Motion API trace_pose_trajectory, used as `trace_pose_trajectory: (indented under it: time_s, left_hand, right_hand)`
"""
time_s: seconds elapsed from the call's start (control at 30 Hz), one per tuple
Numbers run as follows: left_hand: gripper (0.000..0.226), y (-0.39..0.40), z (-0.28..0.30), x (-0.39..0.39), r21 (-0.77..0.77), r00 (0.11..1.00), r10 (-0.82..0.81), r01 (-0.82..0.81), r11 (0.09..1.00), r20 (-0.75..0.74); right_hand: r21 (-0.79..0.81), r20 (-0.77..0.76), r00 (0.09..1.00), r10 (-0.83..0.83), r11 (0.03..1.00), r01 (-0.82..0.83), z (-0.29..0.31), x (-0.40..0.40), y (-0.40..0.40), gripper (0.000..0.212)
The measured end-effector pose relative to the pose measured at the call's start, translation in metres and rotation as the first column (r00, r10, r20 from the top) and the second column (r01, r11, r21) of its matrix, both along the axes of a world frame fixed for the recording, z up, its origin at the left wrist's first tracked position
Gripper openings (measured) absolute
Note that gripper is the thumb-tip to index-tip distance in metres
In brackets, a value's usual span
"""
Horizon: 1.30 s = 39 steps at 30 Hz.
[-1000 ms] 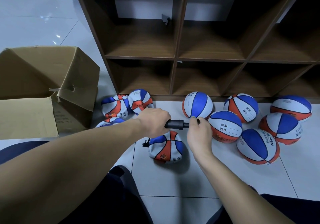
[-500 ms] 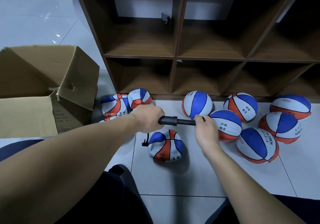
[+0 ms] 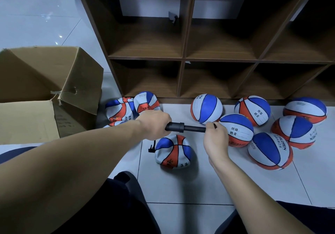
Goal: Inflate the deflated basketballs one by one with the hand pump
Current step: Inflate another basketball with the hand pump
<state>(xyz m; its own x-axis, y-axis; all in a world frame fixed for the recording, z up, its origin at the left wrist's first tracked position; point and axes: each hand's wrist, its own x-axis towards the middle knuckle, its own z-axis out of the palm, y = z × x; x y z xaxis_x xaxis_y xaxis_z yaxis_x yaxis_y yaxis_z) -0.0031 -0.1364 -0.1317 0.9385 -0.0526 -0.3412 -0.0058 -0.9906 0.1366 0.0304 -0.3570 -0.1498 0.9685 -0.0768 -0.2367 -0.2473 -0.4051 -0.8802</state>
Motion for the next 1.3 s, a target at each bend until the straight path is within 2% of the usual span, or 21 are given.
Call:
trace_pose_trajectory:
  time_s: [0.4, 0.63, 0.9, 1.03, 1.17, 1.3]
  left_hand:
    - [0.013, -0.028, 0.003, 0.001, -0.025, 0.999, -0.041, 0.041, 0.999, 0.000]
    - [0.016, -0.015, 0.003, 0.004, -0.044, 0.999, -0.041, 0.042, 0.998, 0.027]
    - [0.021, 0.017, 0.002, -0.002, 0.038, 0.997, 0.013, -0.011, 0.999, -0.072]
    - [0.020, 0.009, 0.001, -0.002, 0.080, 0.998, -0.027, 0.032, 0.996, -0.064]
    - [0.018, 0.000, 0.000, -0.001, 0.049, 0.999, -0.038, 0.040, 0.998, -0.035]
    - [0.016, -0.002, 0.002, -0.001, 0.014, 0.999, -0.018, 0.018, 1.000, -0.034]
  right_hand:
    - [-0.025, 0.009, 0.993, 0.115, 0.993, -0.115, -0.001, -0.017, 0.022, 0.036]
    - [-0.019, -0.008, 0.982, 0.188, 0.982, -0.188, 0.003, -0.007, 0.016, 0.038]
    - [0.076, -0.154, 0.987, 0.049, 0.996, -0.038, -0.014, 0.017, -0.029, 0.036]
    - [0.069, -0.146, 0.989, -0.016, 0.997, 0.027, -0.016, 0.012, -0.028, 0.045]
    - [0.071, -0.089, 0.991, -0.100, 0.992, 0.107, -0.010, 0.008, -0.017, 0.041]
    - [0.073, -0.043, 0.997, -0.063, 0.995, 0.066, -0.005, 0.000, 0.000, 0.037]
